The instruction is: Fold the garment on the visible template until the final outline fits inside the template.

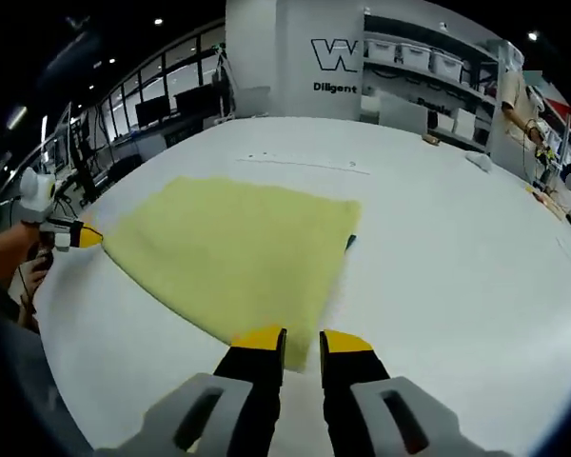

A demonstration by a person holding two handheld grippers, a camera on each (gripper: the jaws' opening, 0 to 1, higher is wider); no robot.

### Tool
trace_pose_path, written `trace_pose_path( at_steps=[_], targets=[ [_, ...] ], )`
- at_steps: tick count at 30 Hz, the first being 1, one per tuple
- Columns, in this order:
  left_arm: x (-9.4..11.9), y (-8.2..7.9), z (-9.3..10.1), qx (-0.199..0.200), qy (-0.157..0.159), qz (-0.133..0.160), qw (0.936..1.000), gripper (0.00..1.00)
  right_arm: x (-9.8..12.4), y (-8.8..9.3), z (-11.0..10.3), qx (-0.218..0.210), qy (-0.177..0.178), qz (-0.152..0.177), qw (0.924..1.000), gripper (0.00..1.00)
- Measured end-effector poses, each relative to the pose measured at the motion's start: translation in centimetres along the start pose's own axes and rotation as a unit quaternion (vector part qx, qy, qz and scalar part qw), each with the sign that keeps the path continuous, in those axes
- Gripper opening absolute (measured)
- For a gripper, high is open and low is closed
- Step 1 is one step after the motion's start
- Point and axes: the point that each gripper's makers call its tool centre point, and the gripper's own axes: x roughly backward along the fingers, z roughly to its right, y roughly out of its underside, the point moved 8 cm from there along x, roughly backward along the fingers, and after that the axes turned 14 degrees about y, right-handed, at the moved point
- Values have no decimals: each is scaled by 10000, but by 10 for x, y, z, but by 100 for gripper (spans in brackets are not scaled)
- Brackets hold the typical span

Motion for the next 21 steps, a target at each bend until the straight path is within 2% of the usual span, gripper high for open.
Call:
trace_pose_path(
  at_steps=[4, 7, 18, 21],
  targets=[
    [-3, -3, -1, 122, 37, 95, 9999, 5, -5, 1, -1, -177, -44, -59, 9998, 9],
    [-6, -1, -1, 187, 11, 23, 9998, 7, -9, 3, -3, -227, -50, -108, 9997, 10],
    [-14, -2, 3, 327, 113, 43, 9994, 10, -14, 9, -8, -270, -96, -274, 9992, 10],
    [-18, 1, 3, 321, 78, -56, 9994, 12, -16, 11, -10, -257, -119, -315, 9991, 9]
  ],
)
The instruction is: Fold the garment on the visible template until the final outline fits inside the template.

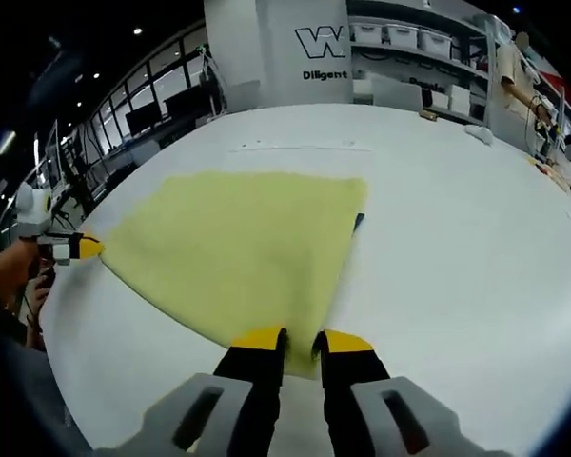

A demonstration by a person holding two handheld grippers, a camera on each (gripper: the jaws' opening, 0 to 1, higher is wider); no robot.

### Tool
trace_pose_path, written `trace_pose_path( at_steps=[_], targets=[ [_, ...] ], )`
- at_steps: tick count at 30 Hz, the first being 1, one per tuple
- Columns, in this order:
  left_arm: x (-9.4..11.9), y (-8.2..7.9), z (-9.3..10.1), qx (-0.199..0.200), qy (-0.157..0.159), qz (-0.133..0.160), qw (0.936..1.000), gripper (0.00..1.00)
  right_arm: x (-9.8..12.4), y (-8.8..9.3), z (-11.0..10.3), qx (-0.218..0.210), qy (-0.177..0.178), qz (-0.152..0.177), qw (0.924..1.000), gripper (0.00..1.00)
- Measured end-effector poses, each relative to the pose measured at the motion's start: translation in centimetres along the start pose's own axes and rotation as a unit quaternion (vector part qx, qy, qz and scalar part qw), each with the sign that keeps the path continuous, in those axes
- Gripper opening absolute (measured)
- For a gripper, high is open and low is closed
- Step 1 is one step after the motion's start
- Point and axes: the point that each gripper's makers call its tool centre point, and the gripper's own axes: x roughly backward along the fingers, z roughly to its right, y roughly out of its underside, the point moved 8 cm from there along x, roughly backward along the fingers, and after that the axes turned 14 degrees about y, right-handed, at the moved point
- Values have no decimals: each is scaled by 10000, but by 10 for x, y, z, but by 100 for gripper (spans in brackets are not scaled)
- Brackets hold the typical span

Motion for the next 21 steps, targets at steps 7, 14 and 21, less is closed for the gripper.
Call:
trace_pose_path(
  at_steps=[7, 14, 21],
  targets=[
    [-1, 0, 2, 7, 2, 3, 10000, 8, 0, -2, 1, 14, -29, 5, 10000, 8],
    [0, 0, 1, 108, 35, -21, 9999, 2, -1, -3, 3, 304, 44, 17, 9995, 0],
    [0, 2, 4, 39, 83, -124, 9999, 1, -5, -6, 2, 494, 138, 44, 9987, 0]
  ],
)
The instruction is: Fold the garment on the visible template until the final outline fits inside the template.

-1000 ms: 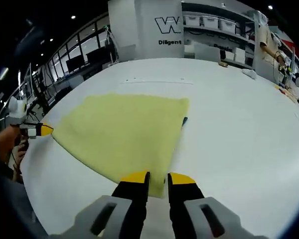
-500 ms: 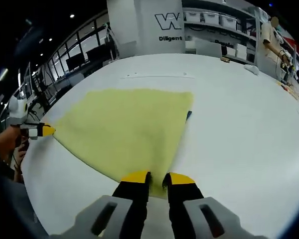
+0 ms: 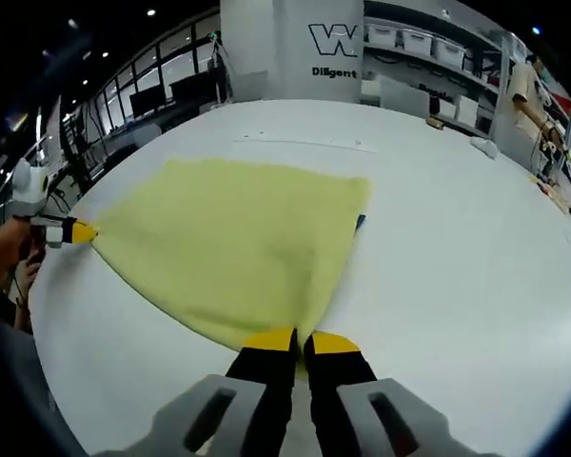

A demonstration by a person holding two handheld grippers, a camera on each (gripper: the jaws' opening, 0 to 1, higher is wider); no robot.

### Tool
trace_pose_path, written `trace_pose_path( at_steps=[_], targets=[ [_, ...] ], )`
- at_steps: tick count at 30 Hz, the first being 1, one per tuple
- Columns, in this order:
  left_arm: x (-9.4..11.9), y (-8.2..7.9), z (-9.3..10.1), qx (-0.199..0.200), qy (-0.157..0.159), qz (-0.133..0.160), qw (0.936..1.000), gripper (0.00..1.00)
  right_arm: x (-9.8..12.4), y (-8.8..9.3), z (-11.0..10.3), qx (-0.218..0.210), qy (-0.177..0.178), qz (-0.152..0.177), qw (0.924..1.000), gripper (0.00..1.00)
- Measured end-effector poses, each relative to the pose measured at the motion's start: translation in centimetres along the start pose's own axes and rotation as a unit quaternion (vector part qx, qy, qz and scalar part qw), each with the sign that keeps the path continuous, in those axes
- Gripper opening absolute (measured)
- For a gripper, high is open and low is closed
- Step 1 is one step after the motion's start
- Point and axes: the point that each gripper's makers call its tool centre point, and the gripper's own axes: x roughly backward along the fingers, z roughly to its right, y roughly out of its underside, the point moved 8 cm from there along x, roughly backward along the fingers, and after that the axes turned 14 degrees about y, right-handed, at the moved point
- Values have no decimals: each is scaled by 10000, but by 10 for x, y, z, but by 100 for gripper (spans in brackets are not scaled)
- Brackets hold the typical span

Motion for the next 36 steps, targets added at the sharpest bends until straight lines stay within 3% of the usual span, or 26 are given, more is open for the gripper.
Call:
trace_pose_path(
  at_steps=[5, 22, 36],
  targets=[
    [3, 7, 3, 19, 3, -72, 10000, 1, 1, -1, 2, 84, -76, -107, 9999, 0],
    [29, 40, 26, 13, -9, -292, 9996, 2, 36, 27, -8, 408, -144, -555, 9975, 0],
    [42, 54, 40, -20, 29, -444, 9990, 2, 52, 42, -11, 476, -178, -805, 9955, 0]
  ],
)
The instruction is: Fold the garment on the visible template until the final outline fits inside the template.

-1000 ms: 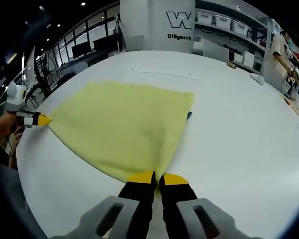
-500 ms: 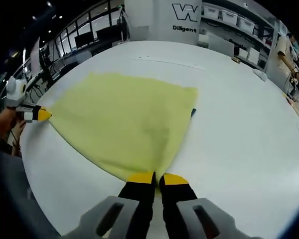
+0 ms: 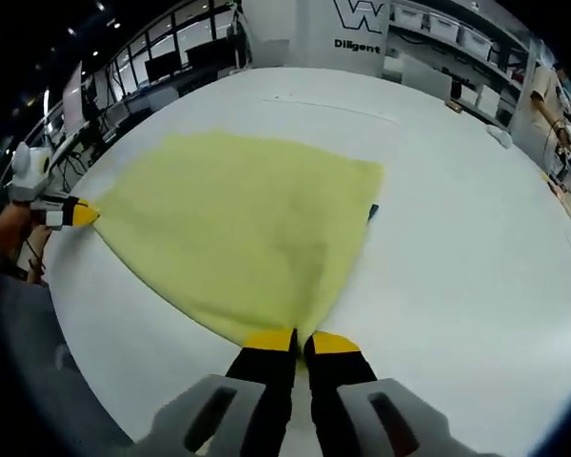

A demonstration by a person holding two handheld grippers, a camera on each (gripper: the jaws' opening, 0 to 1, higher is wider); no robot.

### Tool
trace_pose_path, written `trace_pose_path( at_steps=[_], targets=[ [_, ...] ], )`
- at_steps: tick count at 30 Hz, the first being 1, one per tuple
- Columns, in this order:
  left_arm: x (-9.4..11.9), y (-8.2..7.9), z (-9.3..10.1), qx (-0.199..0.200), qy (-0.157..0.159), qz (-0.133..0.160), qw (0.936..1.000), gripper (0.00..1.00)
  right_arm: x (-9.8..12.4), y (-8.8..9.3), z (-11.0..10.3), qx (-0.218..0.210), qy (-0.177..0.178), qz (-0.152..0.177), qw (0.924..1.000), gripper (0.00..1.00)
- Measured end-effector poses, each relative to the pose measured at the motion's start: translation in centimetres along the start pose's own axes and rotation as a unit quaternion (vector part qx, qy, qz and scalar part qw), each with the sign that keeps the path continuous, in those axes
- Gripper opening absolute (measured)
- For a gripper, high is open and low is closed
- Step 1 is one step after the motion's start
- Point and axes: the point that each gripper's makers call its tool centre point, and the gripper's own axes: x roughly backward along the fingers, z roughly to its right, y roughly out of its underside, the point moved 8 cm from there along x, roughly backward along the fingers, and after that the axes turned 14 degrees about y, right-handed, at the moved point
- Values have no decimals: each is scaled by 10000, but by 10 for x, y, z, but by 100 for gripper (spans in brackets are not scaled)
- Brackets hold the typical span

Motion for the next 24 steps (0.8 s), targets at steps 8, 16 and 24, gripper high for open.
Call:
trace_pose_path(
  at_steps=[8, 16, 24],
  targets=[
    [1, 4, 3, -69, -42, 29, 10000, 2, 2, 3, -3, 164, 107, -73, 9998, 0],
    [3, 5, 3, -174, -108, 92, 9997, 6, 4, 5, -1, 101, 233, 37, 9997, 9],
    [17, 5, 2, -94, -287, 179, 9994, 31, 20, 3, 10, 34, 500, 335, 9982, 23]
  ],
)
